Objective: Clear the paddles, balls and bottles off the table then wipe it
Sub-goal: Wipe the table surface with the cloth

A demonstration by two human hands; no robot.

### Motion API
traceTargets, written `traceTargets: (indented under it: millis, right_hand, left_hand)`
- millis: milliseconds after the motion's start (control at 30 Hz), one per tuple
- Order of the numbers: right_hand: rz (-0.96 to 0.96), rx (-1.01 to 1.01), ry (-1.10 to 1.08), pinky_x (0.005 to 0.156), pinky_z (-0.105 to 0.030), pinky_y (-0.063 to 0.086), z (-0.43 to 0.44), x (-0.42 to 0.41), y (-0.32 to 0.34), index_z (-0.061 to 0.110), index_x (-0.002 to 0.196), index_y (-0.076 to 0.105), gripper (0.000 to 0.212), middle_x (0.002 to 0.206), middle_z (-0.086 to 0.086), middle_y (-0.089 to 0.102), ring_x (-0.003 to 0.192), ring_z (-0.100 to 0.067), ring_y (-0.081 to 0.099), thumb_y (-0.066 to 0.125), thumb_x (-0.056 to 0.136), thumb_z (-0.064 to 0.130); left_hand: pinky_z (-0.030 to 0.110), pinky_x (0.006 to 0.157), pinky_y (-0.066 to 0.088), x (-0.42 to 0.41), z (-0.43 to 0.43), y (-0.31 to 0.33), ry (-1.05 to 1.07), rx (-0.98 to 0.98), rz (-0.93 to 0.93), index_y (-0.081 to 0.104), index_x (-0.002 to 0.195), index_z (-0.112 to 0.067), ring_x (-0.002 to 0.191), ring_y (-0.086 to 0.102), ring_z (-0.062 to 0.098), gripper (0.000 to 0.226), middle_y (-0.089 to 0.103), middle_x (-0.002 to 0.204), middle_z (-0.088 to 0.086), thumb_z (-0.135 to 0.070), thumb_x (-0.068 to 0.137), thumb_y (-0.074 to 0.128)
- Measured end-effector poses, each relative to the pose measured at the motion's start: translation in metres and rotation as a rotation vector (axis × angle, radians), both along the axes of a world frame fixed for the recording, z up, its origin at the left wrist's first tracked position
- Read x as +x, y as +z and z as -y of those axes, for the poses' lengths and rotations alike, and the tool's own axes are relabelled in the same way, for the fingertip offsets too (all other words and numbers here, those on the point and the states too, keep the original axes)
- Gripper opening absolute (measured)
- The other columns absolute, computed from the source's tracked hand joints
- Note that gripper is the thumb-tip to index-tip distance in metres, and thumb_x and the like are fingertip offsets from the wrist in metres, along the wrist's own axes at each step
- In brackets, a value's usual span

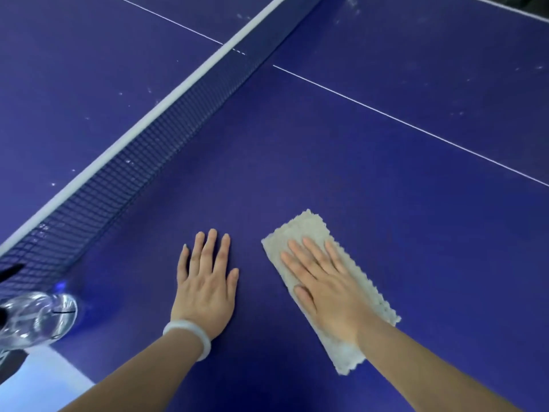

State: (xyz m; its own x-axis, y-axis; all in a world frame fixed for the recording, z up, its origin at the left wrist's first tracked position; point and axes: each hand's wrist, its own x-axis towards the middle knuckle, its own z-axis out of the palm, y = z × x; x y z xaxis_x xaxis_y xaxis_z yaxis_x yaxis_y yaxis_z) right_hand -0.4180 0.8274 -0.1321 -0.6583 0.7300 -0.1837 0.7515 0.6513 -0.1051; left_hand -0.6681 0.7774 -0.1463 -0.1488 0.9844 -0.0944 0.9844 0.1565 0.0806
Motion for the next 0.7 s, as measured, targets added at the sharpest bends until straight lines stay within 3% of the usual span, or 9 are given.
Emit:
traceTargets:
  millis: [67, 100, 200, 267, 333, 467, 567, 700]
  right_hand:
    - [-0.003, 0.014, 0.052, 0.123, -0.044, -0.002, -0.022, 0.017, -0.001, 0.028, 0.158, 0.010, 0.055, 0.166, 0.009, 0.001, 0.153, -0.017, -0.001, 0.020, 0.105, 0.039]
    - [0.005, 0.048, -0.029, 0.123, -0.043, -0.002, -0.043, 0.024, -0.005, 0.028, 0.158, 0.011, 0.055, 0.166, 0.008, 0.003, 0.153, -0.017, 0.002, 0.019, 0.104, 0.040]
    - [-0.038, 0.059, -0.530, 0.123, -0.044, -0.006, -0.123, 0.029, -0.009, 0.025, 0.158, 0.010, 0.057, 0.166, 0.005, 0.003, 0.153, -0.019, -0.001, 0.013, 0.103, 0.040]
    - [-0.040, 0.035, -0.693, 0.122, -0.048, -0.006, -0.163, 0.009, -0.009, 0.026, 0.159, 0.007, 0.056, 0.167, 0.003, 0.000, 0.153, -0.021, -0.005, 0.014, 0.104, 0.037]
    - [-0.039, 0.029, -0.586, 0.122, -0.049, -0.005, -0.175, -0.028, -0.007, 0.030, 0.158, 0.008, 0.055, 0.167, 0.003, 0.001, 0.153, -0.023, -0.005, 0.016, 0.105, 0.036]
    - [-0.020, 0.045, -0.067, 0.124, -0.047, 0.000, -0.123, -0.071, -0.005, 0.035, 0.158, 0.008, 0.054, 0.166, 0.008, 0.002, 0.153, -0.017, -0.006, 0.011, 0.104, 0.039]
    - [0.000, 0.031, 0.094, 0.124, -0.048, 0.004, -0.063, -0.040, -0.001, 0.035, 0.158, 0.008, 0.053, 0.166, 0.009, -0.001, 0.153, -0.016, -0.008, 0.017, 0.105, 0.037]
    - [0.035, 0.012, 0.327, 0.122, -0.047, 0.005, 0.000, 0.028, 0.007, 0.034, 0.157, 0.015, 0.054, 0.166, 0.009, 0.005, 0.153, -0.019, 0.002, 0.030, 0.105, 0.036]
  left_hand:
    - [0.050, 0.121, 0.011, 0.002, 0.000, 0.000, -0.004, -0.001, 0.006, 0.025, 0.155, -0.014, 0.151, 0.012, 0.026, 0.061, 0.023, 0.161, 0.009, -0.042, 0.101, 0.017]
    - [0.050, 0.121, 0.011, 0.002, 0.000, 0.000, -0.005, 0.004, 0.008, 0.025, 0.155, -0.015, 0.151, 0.011, 0.026, 0.061, 0.023, 0.161, 0.009, -0.042, 0.102, 0.017]
    - [0.049, 0.121, 0.011, 0.001, 0.001, 0.000, -0.004, 0.006, 0.014, 0.024, 0.155, -0.015, 0.152, 0.010, 0.026, 0.060, 0.022, 0.162, 0.009, -0.042, 0.102, 0.016]
    - [0.050, 0.121, 0.011, 0.001, 0.001, -0.001, -0.003, -0.001, 0.019, 0.022, 0.156, -0.016, 0.152, 0.008, 0.026, 0.061, 0.020, 0.162, 0.009, -0.043, 0.102, 0.014]
    - [0.049, 0.121, 0.010, 0.000, 0.001, -0.001, -0.001, -0.002, 0.022, 0.021, 0.156, -0.016, 0.152, 0.008, 0.025, 0.061, 0.020, 0.162, 0.008, -0.043, 0.102, 0.015]
    - [0.049, 0.121, 0.010, 0.000, 0.000, -0.001, -0.018, 0.006, 0.013, 0.023, 0.155, -0.015, 0.152, 0.011, 0.026, 0.059, 0.021, 0.162, 0.008, -0.041, 0.102, 0.016]
    - [0.049, 0.121, 0.009, -0.002, 0.002, -0.002, -0.017, 0.003, 0.021, 0.021, 0.156, -0.016, 0.152, 0.009, 0.026, 0.059, 0.019, 0.162, 0.008, -0.039, 0.103, 0.014]
    - [0.049, 0.121, 0.009, 0.000, 0.000, -0.002, -0.012, 0.002, 0.036, 0.022, 0.155, -0.015, 0.151, 0.011, 0.027, 0.058, 0.021, 0.162, 0.010, -0.039, 0.102, 0.014]
